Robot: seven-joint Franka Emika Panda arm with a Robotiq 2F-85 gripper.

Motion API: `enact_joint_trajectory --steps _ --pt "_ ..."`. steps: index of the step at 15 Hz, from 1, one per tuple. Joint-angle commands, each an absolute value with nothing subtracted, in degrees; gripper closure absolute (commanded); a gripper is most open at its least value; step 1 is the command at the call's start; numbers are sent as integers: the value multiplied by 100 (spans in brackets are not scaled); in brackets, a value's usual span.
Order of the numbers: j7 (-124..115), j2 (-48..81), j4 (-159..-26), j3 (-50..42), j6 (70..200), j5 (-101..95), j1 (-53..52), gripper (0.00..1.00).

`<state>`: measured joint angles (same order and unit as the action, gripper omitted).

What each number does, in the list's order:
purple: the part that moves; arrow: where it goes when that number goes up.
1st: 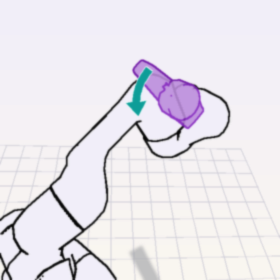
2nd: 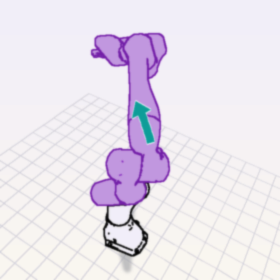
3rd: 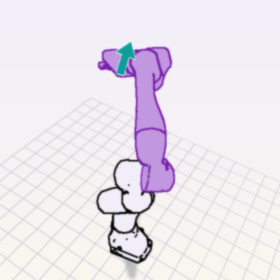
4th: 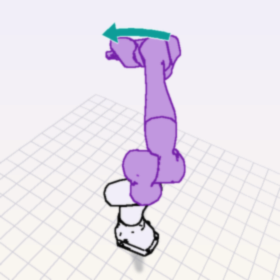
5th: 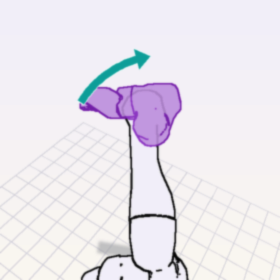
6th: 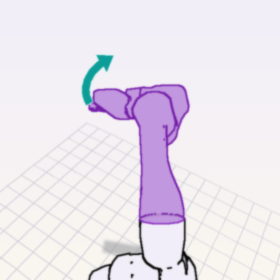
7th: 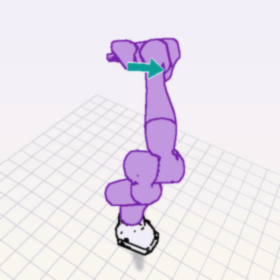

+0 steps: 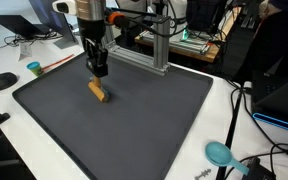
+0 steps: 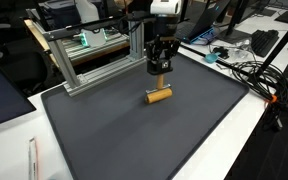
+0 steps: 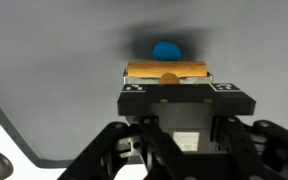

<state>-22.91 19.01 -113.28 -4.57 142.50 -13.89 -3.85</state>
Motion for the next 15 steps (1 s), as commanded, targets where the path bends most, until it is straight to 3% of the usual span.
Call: enact_joint_trajectory --steps 1,15 --pt "-2270 1699 -11268 -502 14216 -1289 -417 77" --pt "-1630 1824 -10914 -344 13385 -1029 -303 77"
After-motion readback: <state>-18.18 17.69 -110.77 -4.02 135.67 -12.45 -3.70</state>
